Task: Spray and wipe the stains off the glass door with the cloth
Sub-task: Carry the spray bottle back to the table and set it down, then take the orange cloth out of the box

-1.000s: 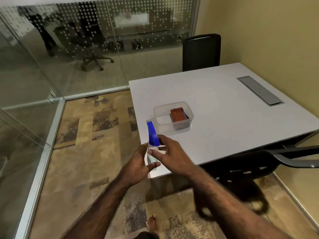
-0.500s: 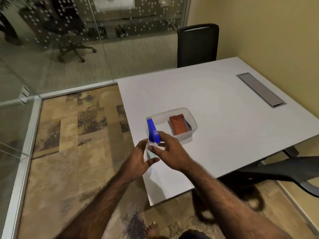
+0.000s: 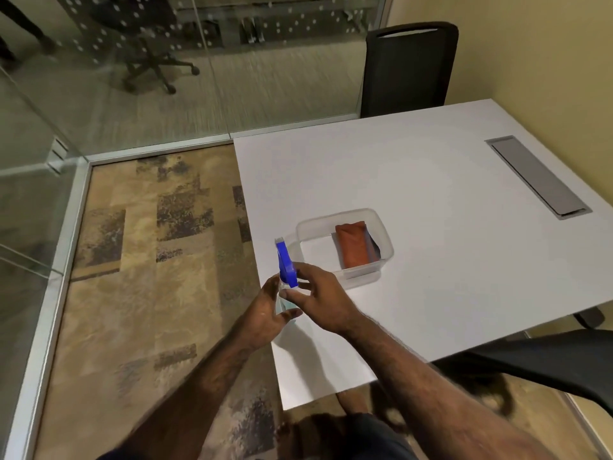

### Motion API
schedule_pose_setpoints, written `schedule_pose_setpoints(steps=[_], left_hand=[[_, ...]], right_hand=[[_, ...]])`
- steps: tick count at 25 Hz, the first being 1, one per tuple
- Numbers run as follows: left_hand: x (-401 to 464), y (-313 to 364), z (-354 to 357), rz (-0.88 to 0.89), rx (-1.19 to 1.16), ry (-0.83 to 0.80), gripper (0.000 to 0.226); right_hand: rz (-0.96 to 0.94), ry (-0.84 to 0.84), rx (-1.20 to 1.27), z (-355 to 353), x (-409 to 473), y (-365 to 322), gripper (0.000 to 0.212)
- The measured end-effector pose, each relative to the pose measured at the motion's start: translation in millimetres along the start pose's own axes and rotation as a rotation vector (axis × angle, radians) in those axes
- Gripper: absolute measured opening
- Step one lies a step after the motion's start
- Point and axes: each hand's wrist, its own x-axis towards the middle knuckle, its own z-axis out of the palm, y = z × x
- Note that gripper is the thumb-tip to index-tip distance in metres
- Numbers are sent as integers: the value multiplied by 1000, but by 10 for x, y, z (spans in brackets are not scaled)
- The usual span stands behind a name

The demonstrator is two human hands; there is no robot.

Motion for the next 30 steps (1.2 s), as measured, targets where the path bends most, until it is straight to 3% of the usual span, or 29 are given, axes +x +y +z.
schedule_pose_setpoints(steps=[7, 10, 12, 14, 19, 22, 27, 30], left_hand=[[1, -34, 114, -140, 85, 95, 67], [-67, -65, 135, -148, 111, 167, 94], [-139, -154, 200, -93, 277, 292, 103], [-267, -198, 274, -57, 385, 374, 102], [-617, -144, 678, -323, 485, 460, 89], [-766, -11, 920, -225, 606, 469, 74], [-554, 316, 1202, 93, 544, 509, 56], [-218, 459, 1289, 147, 480, 525, 53]], right_hand=[[-77, -104, 7, -110, 162, 167, 57], [-107, -161, -3, -206, 186, 247, 72], [-125, -189, -9, -302, 212, 290, 80], [-131, -215, -17, -419, 226, 311, 83], [-143, -222, -48, -697, 262, 501, 81], [-158, -204, -50, -839, 290, 593, 81], [-223, -116, -69, -1079, 429, 718, 73], [-258, -2, -149, -1232, 573, 830, 67]])
